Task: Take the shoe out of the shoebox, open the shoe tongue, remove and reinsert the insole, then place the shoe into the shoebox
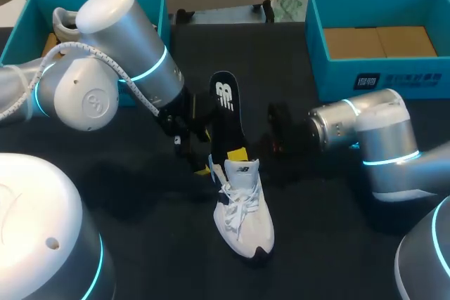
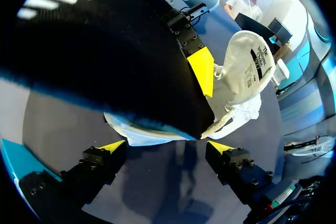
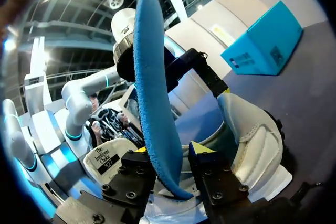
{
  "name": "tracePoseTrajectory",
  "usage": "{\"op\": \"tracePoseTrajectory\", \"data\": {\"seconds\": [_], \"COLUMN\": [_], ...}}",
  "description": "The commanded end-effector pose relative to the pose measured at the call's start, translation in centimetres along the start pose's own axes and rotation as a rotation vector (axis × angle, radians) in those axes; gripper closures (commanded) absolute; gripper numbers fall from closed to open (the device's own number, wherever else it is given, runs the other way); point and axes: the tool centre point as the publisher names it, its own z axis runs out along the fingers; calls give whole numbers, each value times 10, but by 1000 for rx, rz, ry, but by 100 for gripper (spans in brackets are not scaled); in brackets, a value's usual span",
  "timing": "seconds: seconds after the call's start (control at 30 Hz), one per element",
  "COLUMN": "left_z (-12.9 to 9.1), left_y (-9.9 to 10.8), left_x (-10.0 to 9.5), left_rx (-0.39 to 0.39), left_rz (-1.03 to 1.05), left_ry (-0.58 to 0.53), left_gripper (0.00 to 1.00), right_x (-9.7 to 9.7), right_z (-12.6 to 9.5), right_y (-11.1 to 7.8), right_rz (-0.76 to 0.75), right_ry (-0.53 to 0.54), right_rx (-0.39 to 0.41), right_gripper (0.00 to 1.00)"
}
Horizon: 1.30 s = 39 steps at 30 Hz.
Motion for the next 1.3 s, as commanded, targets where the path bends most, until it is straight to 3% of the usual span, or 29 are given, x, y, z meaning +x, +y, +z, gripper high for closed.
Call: {"op": "tracePoseTrajectory", "data": {"seconds": [0.03,0.8,0.9,1.3], "left_z": [1,1,1,1], "left_y": [0,0,0,0], "left_x": [0,0,0,0], "left_rx": [-2,-2,-2,-2], "left_rz": [0,0,0,0], "left_ry": [-1,-1,-1,-1], "left_gripper": [0,0,0,0], "right_x": [1,-10,-9,2], "right_z": [1,-3,-3,-6], "right_y": [5,31,31,20], "right_rz": [-4,8,10,18], "right_ry": [-12,-36,-39,-58], "right_rx": [0,-3,-4,15], "right_gripper": [63,56,53,54]}}
